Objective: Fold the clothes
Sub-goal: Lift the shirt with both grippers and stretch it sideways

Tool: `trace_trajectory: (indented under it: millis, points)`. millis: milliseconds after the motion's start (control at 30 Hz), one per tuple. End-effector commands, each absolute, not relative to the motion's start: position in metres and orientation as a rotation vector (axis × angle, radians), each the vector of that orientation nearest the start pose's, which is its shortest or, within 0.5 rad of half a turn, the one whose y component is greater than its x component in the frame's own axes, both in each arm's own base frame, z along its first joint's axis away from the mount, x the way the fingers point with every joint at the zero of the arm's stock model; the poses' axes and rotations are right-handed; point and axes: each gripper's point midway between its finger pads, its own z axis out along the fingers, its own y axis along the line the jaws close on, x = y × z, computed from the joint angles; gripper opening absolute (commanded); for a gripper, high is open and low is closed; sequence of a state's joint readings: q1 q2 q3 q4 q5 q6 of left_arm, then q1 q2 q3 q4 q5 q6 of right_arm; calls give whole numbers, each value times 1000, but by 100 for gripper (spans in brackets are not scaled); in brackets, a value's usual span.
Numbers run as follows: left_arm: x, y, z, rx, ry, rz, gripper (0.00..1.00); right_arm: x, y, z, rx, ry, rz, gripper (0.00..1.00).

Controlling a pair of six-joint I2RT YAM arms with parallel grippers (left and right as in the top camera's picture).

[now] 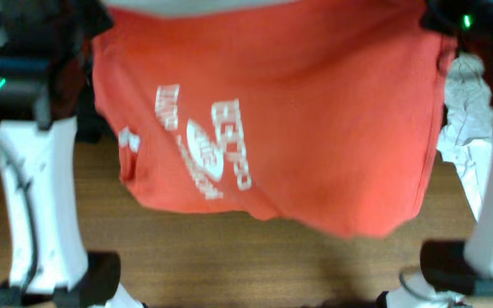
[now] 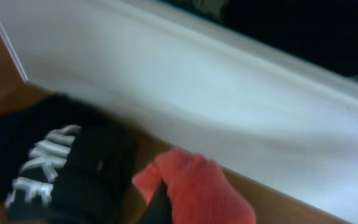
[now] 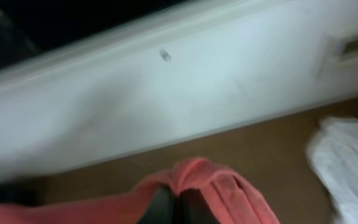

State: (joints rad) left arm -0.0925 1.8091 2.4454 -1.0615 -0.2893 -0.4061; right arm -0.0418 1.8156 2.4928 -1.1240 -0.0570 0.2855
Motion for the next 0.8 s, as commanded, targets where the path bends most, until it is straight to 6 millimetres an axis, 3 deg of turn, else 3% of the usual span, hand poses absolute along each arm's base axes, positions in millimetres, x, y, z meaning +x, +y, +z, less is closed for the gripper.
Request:
trace_trajectory:
  millis: [0, 33, 67, 100, 167, 200, 233, 267, 300, 333, 367, 400, 433, 467, 500, 533, 600, 767]
  points:
    - [499, 7, 487, -444, 1780, -20, 1, 497, -1, 460, 203, 1957, 380, 4]
    - [491, 8, 531, -385, 1656, -7, 0, 492, -17, 490, 220, 1862, 376, 4]
    - [478, 9, 558, -364, 1588, -6, 1, 482, -29, 512, 226, 1808, 356, 4]
    - [445, 15, 611, -345, 1452, -1, 0, 453, -52, 556, 230, 1697, 320, 4]
    - [411, 26, 654, -338, 1332, 12, 0, 415, -90, 585, 267, 1624, 220, 4]
    - [405, 31, 653, -346, 1342, 24, 0, 407, -111, 577, 310, 1651, 174, 4]
    - [408, 32, 640, -346, 1394, 36, 1, 406, -120, 564, 344, 1694, 174, 4]
    - [430, 25, 606, -316, 1517, 34, 1, 417, -121, 532, 344, 1799, 199, 4]
    - [466, 15, 549, -276, 1692, 25, 0, 440, -114, 475, 340, 1976, 243, 4]
    - [484, 11, 510, -282, 1802, 14, 0, 451, -107, 444, 336, 2071, 269, 4]
    - [503, 7, 458, -307, 1944, 7, 0, 460, -97, 406, 334, 2184, 305, 4]
    - [517, 2, 391, -304, 2134, 7, 0, 466, -87, 366, 328, 2305, 333, 4]
    - [520, -3, 342, -295, 2276, 7, 1, 468, -74, 322, 335, 2426, 369, 4]
    - [518, -4, 301, -309, 2399, 22, 1, 467, -70, 307, 342, 2468, 385, 4]
    - [512, -4, 279, -316, 2474, 38, 0, 464, -66, 292, 351, 2514, 400, 4]
    - [501, -3, 263, -319, 2548, 55, 0, 457, -64, 277, 374, 2568, 413, 4]
    - [471, -2, 261, -369, 2635, 66, 0, 436, -62, 273, 404, 2639, 426, 4]
    - [394, 3, 296, -393, 2727, 90, 0, 364, -75, 300, 508, 2725, 181, 4]
